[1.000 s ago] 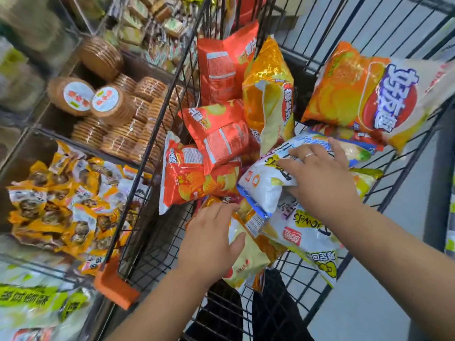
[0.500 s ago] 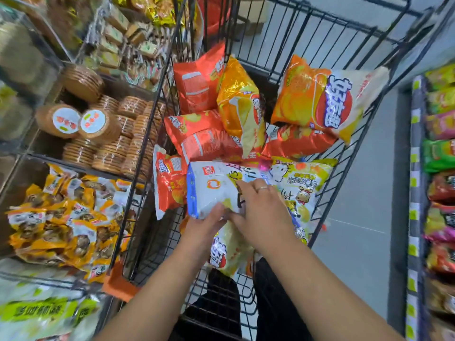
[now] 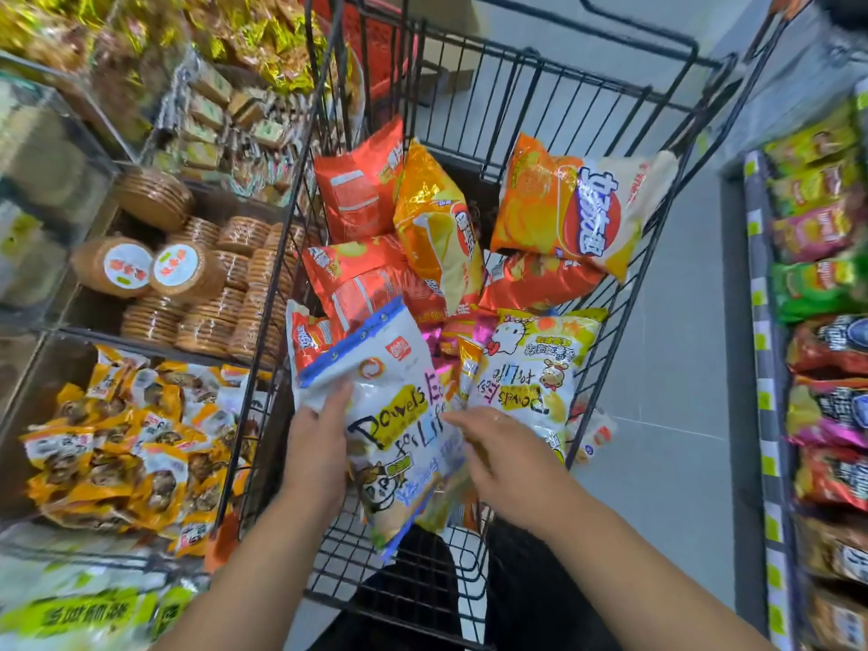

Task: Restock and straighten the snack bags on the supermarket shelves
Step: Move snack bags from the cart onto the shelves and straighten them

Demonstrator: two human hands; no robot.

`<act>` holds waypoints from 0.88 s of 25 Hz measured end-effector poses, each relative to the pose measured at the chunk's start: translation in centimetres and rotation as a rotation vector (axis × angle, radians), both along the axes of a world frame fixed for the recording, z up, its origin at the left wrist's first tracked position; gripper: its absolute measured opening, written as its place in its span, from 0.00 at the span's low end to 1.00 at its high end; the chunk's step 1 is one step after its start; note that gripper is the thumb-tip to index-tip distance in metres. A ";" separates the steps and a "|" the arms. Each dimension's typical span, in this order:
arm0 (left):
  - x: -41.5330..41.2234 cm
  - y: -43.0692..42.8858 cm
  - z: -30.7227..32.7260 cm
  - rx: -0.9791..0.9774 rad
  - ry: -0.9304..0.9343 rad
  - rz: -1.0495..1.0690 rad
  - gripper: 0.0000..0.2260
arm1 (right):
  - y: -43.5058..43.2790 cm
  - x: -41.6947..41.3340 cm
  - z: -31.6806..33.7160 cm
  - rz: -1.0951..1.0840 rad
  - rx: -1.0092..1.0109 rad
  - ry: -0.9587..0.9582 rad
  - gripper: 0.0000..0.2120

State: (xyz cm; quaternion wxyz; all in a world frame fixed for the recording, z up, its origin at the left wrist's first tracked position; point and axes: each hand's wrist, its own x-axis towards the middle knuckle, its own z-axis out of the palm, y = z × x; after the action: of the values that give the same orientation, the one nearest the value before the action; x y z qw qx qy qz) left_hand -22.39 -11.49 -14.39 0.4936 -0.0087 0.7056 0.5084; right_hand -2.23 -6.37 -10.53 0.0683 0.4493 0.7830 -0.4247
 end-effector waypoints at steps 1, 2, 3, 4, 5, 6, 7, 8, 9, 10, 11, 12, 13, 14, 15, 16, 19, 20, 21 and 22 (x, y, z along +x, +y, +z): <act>-1.0 0.3 -0.9 -0.061 0.000 -0.038 0.13 | 0.8 0.6 -0.4 0.041 0.076 -0.078 0.24; -1.6 0.8 -1.4 -0.110 -0.005 -0.074 0.17 | 2.0 1.2 -0.6 0.101 0.149 -0.178 0.24; -2.0 1.2 -1.9 -0.135 -0.004 -0.098 0.20 | 3.4 1.7 -0.8 0.178 0.201 -0.288 0.24; -2.3 1.5 -2.4 -0.145 0.003 -0.106 0.21 | 5.1 2.0 -0.8 0.259 0.228 -0.387 0.26; -2.3 1.8 -2.9 -0.151 0.024 -0.107 0.21 | 6.9 2.2 -0.8 0.330 0.231 -0.464 0.28; -2.2 1.9 -3.3 -0.163 0.044 -0.119 0.23 | 8.6 2.2 -0.8 0.385 0.212 -0.524 0.31; -2.0 1.9 -3.6 -0.188 0.070 -0.143 0.28 | 10.1 2.1 -0.9 0.424 0.173 -0.578 0.33; -1.8 1.9 -4.0 -0.204 0.104 -0.164 0.32 | 11.4 2.0 -1.2 0.452 0.132 -0.638 0.35; -1.5 1.9 -3.9 -0.206 0.144 -0.186 0.34 | 12.4 1.9 -1.6 0.479 0.105 -0.698 0.37; -1.0 1.7 -4.0 -0.193 0.177 -0.199 0.36 | 12.9 1.8 -2.1 0.514 0.100 -0.750 0.39; -0.6 1.5 -4.2 -0.179 0.188 -0.208 0.41 | 13.2 1.7 -2.5 0.553 0.109 -0.785 0.42; -0.2 1.2 -4.6 -0.171 0.173 -0.217 0.45 | 13.3 1.4 -2.8 0.600 0.129 -0.803 0.44; 0.2 0.8 -5.0 -0.164 0.160 -0.242 0.48 | 13.4 1.0 -3.1 0.659 0.156 -0.809 0.46; 0.6 0.4 -5.3 -0.175 0.148 -0.284 0.50 | 13.6 0.5 -3.3 0.733 0.186 -0.816 0.48; 1.1 0.0 -5.2 -0.213 0.146 -0.316 0.51 | 13.8 -0.2 -3.5 0.815 0.207 -0.828 0.51; 1.5 -0.5 -5.4 -0.235 0.138 -0.321 0.51 | 14.1 -0.9 -3.9 0.897 0.220 -0.845 0.54; 1.8 -1.5 -4.9 -0.239 0.144 -0.312 0.46 | 14.6 -2.8 -5.1 1.110 0.237 -0.887 0.57; 1.6 -1.8 -4.7 -0.240 0.149 -0.307 0.44 | 14.6 -3.2 -5.5 1.155 0.229 -0.890 0.56; 1.2 -2.1 -4.3 -0.246 0.157 -0.303 0.44 | 14.5 -3.4 -5.5 1.169 0.210 -0.881 0.55; 0.9 -2.4 -3.8 -0.258 0.154 -0.297 0.45 | 14.5 -3.5 -5.5 1.155 0.182 -0.857 0.54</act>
State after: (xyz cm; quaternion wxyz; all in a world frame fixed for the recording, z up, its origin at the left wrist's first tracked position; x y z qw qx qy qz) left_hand -21.50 -13.89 -18.20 0.5025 0.0712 0.7941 0.3344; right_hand -5.69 8.09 -16.01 0.5449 0.0951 0.8321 -0.0404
